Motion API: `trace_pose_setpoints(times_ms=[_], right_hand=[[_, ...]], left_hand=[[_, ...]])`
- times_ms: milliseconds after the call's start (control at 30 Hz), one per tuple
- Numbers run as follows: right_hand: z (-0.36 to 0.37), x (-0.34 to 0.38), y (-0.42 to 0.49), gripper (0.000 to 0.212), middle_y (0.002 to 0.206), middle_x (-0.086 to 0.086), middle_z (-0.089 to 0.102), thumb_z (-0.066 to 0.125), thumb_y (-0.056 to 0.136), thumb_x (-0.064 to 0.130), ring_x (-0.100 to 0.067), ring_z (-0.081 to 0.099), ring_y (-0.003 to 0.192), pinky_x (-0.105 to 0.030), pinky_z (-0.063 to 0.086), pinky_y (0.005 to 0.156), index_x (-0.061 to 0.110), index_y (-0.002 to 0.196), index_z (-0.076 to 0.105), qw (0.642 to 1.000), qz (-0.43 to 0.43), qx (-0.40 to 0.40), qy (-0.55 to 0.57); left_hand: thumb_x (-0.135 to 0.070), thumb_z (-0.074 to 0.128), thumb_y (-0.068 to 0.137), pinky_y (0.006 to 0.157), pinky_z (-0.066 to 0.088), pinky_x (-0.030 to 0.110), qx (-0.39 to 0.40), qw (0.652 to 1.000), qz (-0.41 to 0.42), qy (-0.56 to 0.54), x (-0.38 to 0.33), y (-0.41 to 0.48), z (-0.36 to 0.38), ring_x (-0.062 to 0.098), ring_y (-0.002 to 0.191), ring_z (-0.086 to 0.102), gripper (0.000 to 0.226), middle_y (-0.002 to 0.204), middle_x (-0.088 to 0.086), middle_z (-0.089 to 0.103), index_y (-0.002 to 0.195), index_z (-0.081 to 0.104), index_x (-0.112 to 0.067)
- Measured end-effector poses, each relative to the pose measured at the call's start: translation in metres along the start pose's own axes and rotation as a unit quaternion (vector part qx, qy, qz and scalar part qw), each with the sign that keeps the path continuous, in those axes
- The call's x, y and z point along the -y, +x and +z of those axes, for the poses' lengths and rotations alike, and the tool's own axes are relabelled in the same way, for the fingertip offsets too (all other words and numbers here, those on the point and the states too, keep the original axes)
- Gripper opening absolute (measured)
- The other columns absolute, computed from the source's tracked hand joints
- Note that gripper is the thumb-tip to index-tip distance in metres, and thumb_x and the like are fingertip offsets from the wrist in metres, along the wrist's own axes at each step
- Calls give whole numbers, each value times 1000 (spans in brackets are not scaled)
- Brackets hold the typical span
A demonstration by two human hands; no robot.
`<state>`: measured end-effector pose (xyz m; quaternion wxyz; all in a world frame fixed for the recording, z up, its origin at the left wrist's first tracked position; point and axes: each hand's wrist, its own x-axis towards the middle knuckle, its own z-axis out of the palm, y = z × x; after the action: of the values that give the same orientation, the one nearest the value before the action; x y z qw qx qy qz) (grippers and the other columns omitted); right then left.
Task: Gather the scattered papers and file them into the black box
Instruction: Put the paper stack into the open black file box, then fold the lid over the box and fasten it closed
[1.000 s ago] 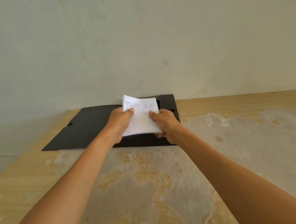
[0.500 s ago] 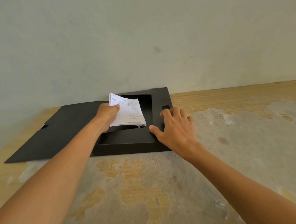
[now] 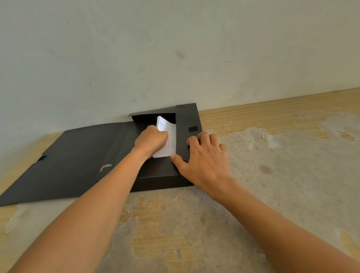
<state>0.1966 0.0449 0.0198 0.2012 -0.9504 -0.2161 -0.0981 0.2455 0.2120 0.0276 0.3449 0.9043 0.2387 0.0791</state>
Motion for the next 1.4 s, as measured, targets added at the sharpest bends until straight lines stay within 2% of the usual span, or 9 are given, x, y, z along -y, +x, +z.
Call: trace_pose_setpoints(times_ms=[267, 467, 667, 767, 900, 1033, 1167, 1300, 1400], right_hand=[[-1, 1, 0, 62, 133, -11, 44, 38, 88, 60, -30, 36, 125, -45, 35, 102, 13, 127, 48, 1000, -1, 10, 2], [-1, 0, 0, 61, 132, -11, 44, 38, 88, 59, -29, 37, 124, -43, 35, 100, 13, 125, 49, 1000, -4, 9, -3], [1, 0, 0, 61, 132, -10, 45, 37, 88, 60, -29, 38, 123, -43, 35, 100, 13, 126, 49, 1000, -7, 8, -11], [2, -2, 1, 63, 135, -11, 44, 35, 88, 61, -29, 37, 125, -44, 35, 101, 13, 128, 49, 1000, -8, 8, -12], [2, -3, 0, 75, 134, -11, 47, 24, 86, 70, -30, 39, 124, -44, 35, 101, 14, 127, 51, 1000, -12, 6, -24], [-1, -2, -4, 89, 131, -12, 52, 8, 78, 76, -32, 44, 122, -44, 37, 99, 15, 126, 52, 999, -24, -2, -48], [-7, 4, -13, 89, 135, -15, 51, 8, 76, 79, -36, 44, 126, -48, 34, 104, 19, 130, 46, 994, -52, 21, -93], [-9, 13, -25, 91, 151, -14, 34, 15, 75, 83, -36, 29, 140, -59, 24, 111, 22, 138, 38, 988, -69, 52, -127], [-3, 13, -30, 88, 153, -12, 31, 18, 77, 81, -34, 21, 144, -63, 21, 111, 22, 139, 35, 985, -71, 67, -140]], left_hand=[[-13, 61, 83, 44, 28, 24, -102, 994, 27, 1, -4, -2, 7, 15, 47, 36, 35, 56, 3, 40, 59, 36, -12], [-1, 56, 79, 48, 48, 28, -96, 995, -1, -41, -9, -4, 4, 26, 58, 56, 6, 68, 14, 56, 74, 56, -4], [-2, 54, 87, 65, 59, 37, -62, 997, -10, -49, -9, -2, -1, 31, 77, 70, 15, 90, 20, 68, 97, 64, 3], [-7, 54, 87, 58, 52, 32, -62, 997, 0, -49, -4, -2, -6, 25, 70, 66, 9, 82, 12, 66, 84, 61, -3], [-11, 53, 81, 63, 40, 35, -141, 989, 23, -42, 15, -10, -24, 22, 59, 45, 27, 58, 5, 43, 57, 42, -16], [-20, 56, 86, 62, 43, 31, -188, 982, 6, -30, 49, -31, -55, 21, 69, 52, 17, 74, 5, 54, 69, 56, -18], [-30, 57, 87, 81, 52, 41, -233, 971, -50, 24, 103, -57, -93, 26, 69, 63, 28, 71, 14, 67, 63, 56, -15], [-40, 59, 87, 99, 36, 51, -240, 954, -143, 111, 161, -79, -125, 37, 98, 60, 36, 85, 13, 69, 80, 68, -6], [-59, 54, 84, 103, 33, 53, -211, 942, -202, 165, 196, -92, -146, 40, 122, 47, 55, 119, 16, 62, 105, 65, -9]])
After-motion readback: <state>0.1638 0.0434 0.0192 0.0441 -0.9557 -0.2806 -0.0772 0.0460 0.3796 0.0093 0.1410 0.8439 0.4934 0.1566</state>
